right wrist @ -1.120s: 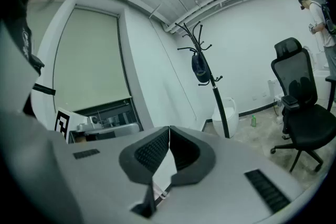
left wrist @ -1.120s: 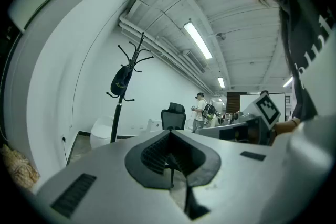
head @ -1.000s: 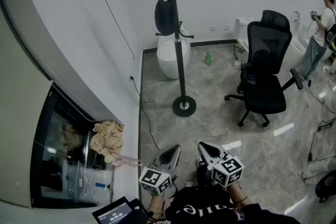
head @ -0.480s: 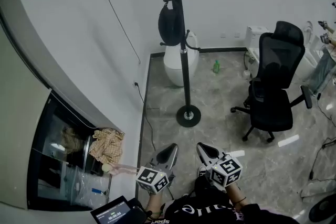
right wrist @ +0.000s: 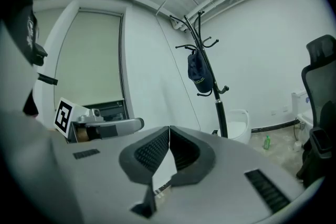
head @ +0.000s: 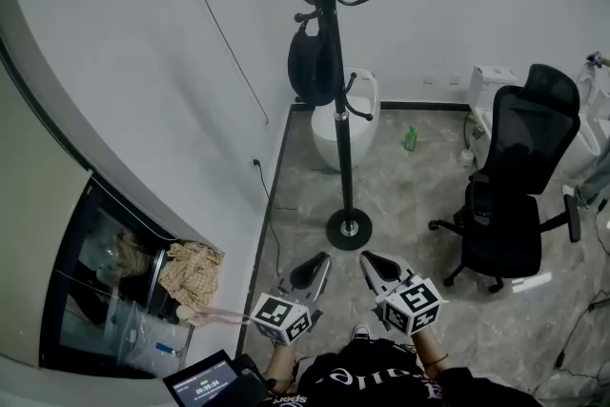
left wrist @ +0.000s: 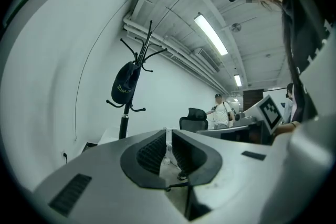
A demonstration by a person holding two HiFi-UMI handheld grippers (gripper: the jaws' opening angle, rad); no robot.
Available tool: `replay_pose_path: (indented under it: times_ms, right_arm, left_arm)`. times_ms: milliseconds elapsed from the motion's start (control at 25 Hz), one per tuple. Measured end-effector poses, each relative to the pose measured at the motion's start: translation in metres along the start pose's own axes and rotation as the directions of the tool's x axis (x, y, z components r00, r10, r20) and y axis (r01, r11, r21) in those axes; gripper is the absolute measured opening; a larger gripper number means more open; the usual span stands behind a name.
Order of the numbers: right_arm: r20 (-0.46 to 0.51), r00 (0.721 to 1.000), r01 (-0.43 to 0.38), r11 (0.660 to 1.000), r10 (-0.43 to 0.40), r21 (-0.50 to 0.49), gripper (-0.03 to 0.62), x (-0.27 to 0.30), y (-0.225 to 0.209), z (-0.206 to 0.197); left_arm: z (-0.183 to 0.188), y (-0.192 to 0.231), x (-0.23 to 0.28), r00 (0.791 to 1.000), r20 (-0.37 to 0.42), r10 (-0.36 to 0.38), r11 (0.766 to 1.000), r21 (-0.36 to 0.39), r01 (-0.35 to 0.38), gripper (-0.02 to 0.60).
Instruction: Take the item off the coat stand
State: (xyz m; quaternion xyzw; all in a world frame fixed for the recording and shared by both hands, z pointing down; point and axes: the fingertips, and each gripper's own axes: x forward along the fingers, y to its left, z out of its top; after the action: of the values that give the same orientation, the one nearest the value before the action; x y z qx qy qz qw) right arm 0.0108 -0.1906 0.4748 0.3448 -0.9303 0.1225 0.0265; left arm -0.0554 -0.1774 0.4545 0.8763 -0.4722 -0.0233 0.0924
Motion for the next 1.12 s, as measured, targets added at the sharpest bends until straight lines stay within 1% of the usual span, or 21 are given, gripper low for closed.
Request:
replay_pose_path:
  times_ms: [160, 280, 400, 560, 760, 920, 1000, 1120]
  right_arm:
    - [-0.009, 0.999, -0.052, 0.999, 0.052, 0.013, 0.017, 0.014, -0.013, 0.001]
    - [-0.014, 0.997, -0.071, 0.997, 0.072, 0.031, 0.017, 0.022, -0.021, 0.0]
    - [-0.016, 0.998, -0.066, 0.997, 0.067, 0.047, 0.017, 0.031, -0.034, -0.001]
    - [-0.012, 0.999, -0.045, 0.998, 0.045, 0.043, 0.017, 0.041, -0.05, 0.005]
    - [-0.016, 1.0, 0.011, 0.999, -0.011, 0.032, 0.017, 0.059, -0.084, 0.011]
    - [-0.017, 0.998, 0.053, 0.998, -0.052, 0.021, 0.017, 0.081, -0.107, 0.022]
    - [-0.008, 0.997, 0.073, 0.997, -0.072, 0.015, 0.017, 0.095, -0.117, 0.03]
    - [0.006, 0.995, 0.1, 0.995, -0.1, 0.015, 0.017, 0.117, -0.13, 0.043]
  left_arm:
    - [0.003, 0.013, 0.021, 0.999, -0.004, 0.035, 0.999, 0.006, -0.035, 0.069]
    - [0.013, 0.029, 0.034, 0.999, 0.004, 0.053, 0.998, 0.031, -0.053, 0.077]
    - [0.04, 0.05, 0.05, 0.996, 0.021, 0.085, 0.994, 0.066, -0.086, 0.078]
    - [0.071, 0.076, 0.076, 0.995, 0.054, 0.082, 0.991, 0.102, -0.088, 0.08]
    - [0.113, 0.109, 0.123, 0.993, 0.097, 0.066, 0.982, 0.169, -0.082, 0.094]
    - [0.153, 0.136, 0.159, 0.989, 0.139, 0.044, 0.969, 0.236, -0.076, 0.098]
    - [0.174, 0.152, 0.175, 0.987, 0.159, 0.035, 0.962, 0.262, -0.077, 0.123]
    - [0.198, 0.173, 0.198, 0.985, 0.174, 0.013, 0.959, 0.276, -0.061, 0.198]
